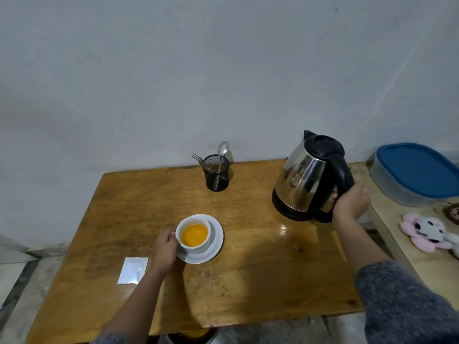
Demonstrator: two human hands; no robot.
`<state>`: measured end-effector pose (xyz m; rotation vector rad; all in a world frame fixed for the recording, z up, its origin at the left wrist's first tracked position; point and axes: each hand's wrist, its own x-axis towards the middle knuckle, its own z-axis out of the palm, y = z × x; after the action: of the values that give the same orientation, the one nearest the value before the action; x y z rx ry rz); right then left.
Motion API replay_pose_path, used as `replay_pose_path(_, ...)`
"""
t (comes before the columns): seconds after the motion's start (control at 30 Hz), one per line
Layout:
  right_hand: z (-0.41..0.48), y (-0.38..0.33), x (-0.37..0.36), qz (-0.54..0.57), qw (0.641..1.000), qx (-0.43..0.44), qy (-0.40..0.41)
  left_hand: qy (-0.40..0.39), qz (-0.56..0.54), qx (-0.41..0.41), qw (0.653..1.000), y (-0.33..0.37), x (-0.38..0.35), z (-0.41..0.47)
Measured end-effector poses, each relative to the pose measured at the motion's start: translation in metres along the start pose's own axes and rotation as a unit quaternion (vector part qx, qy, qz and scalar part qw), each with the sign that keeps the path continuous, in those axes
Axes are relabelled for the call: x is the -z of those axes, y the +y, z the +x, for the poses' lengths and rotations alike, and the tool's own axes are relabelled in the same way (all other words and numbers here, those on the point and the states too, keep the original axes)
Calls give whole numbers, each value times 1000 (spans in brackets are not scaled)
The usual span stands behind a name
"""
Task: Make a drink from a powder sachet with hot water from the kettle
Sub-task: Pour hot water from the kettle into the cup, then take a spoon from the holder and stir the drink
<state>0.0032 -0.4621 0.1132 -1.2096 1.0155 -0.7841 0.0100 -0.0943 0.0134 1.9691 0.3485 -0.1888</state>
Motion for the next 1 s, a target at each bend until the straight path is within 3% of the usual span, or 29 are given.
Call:
replay_pose_path(0.27, -3, 6, -5, -68, 995, 51, -60, -8, -7, 6, 1000, -1, 0, 2)
replay_pose_path(0.4, -7, 16, 3, -139, 977, 130, -99, -9, -15, 2, 1000, 0, 0, 1)
replay_pose_path(0.67, -5, 2, -3, -219, 904, 349, -118, -19, -12, -4, 1000, 3, 4, 1)
replay_pose_path(0.8, -21, -18, -20, -225, 848, 454, -155, -24, -16, -14, 999, 3, 6, -1)
replay_pose_path(1.0, -72, -18, -84, -230, 789, 483, -303, -25, -5, -26, 999, -1, 7, 1)
